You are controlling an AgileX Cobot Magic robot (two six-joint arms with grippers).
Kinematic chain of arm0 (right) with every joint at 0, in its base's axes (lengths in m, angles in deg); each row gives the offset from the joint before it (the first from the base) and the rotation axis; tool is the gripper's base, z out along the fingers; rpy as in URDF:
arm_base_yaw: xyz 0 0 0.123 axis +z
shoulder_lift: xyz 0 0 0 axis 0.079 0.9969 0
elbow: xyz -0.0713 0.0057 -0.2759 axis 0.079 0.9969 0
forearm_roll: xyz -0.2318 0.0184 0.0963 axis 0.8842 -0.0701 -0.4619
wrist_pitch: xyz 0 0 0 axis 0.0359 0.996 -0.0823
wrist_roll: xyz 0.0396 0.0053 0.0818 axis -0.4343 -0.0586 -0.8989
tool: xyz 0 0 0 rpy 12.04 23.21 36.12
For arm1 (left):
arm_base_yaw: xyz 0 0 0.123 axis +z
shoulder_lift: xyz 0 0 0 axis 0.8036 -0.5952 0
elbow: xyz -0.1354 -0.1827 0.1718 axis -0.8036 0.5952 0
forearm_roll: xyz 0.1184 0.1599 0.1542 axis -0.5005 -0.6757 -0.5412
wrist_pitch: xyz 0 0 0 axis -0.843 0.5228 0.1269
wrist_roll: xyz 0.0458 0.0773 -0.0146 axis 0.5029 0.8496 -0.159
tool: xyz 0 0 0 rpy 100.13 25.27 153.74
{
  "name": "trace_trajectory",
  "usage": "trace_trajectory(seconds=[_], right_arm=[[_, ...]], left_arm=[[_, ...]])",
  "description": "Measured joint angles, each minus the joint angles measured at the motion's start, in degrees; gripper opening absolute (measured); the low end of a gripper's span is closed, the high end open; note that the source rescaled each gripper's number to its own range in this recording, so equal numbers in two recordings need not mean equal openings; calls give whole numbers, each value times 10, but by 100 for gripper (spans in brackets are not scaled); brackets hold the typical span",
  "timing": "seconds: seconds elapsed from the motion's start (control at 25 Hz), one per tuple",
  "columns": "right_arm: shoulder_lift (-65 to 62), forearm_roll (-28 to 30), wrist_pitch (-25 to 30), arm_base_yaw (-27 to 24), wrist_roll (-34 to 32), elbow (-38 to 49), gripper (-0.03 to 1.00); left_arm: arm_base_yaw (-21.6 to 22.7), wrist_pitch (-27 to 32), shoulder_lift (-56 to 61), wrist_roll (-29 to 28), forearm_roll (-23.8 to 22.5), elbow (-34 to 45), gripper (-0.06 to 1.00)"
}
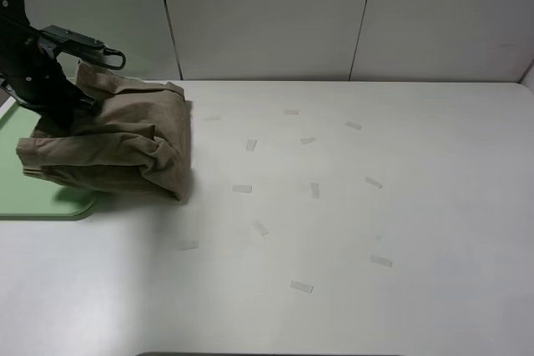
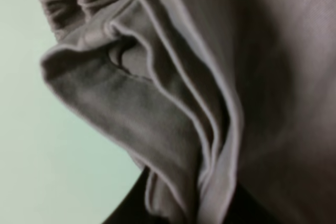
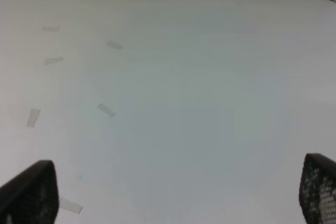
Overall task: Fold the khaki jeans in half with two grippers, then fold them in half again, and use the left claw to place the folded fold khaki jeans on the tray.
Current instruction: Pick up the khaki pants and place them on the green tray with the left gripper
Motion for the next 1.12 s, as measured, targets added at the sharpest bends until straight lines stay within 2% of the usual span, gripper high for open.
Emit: trace_trajectory(seconds=[0.12, 0.36, 0.88, 1.04, 1.08, 1.12], right_arm=[[0, 0, 0, 0, 0, 0, 100], [0, 0, 0, 0, 0, 0, 100], [0, -4, 0, 0, 0, 0, 100], [0, -4, 0, 0, 0, 0, 100], [0, -4, 0, 0, 0, 0, 100], [0, -4, 0, 0, 0, 0, 100]], left_arm=[[29, -11, 1, 0, -16, 0, 7], [70, -45, 1, 1, -18, -5, 7], [123, -53, 1, 17, -29, -16, 7], [133, -41, 1, 82, -32, -16, 7], [134, -29, 1, 135, -27, -16, 6], [134, -23, 1, 161, -21, -16, 6]])
